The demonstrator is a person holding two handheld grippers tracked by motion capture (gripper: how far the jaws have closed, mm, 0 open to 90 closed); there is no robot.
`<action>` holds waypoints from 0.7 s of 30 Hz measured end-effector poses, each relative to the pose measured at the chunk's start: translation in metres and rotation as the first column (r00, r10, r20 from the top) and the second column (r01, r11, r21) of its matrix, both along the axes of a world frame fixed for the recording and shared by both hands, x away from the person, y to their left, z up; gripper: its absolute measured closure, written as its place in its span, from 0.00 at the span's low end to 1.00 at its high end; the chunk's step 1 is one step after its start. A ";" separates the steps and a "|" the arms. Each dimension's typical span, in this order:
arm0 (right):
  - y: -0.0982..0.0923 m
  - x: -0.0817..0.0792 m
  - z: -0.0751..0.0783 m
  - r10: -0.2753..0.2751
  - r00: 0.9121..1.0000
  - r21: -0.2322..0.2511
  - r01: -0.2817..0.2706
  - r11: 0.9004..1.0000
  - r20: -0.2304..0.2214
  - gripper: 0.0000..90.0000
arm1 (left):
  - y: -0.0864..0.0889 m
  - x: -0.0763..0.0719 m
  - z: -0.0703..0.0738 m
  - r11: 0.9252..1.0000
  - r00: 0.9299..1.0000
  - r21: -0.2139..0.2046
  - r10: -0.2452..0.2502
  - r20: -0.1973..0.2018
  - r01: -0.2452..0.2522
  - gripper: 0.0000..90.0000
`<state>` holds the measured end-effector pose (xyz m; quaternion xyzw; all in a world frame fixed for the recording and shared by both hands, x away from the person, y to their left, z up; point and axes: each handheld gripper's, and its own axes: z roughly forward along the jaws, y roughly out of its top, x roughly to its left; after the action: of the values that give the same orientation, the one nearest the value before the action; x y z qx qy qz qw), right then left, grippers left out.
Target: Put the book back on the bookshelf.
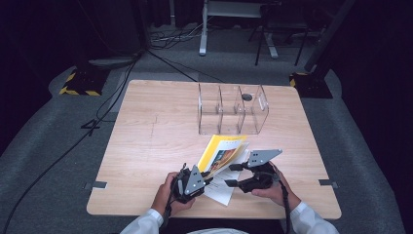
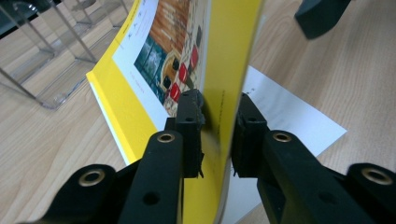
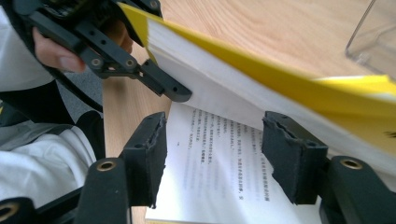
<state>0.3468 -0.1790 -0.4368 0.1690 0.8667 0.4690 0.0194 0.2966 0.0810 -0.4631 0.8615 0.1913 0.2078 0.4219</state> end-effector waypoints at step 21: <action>0.026 0.008 0.026 0.211 0.949 -0.045 -0.206 0.978 0.235 0.34 | 0.042 -0.004 0.011 0.997 0.997 0.006 -0.080 -0.024 0.080 0.92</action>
<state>0.3549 -0.1534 -0.4107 0.0188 0.8757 0.4766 0.0752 0.2926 0.1232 -0.4517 0.8724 0.1610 0.1810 0.4246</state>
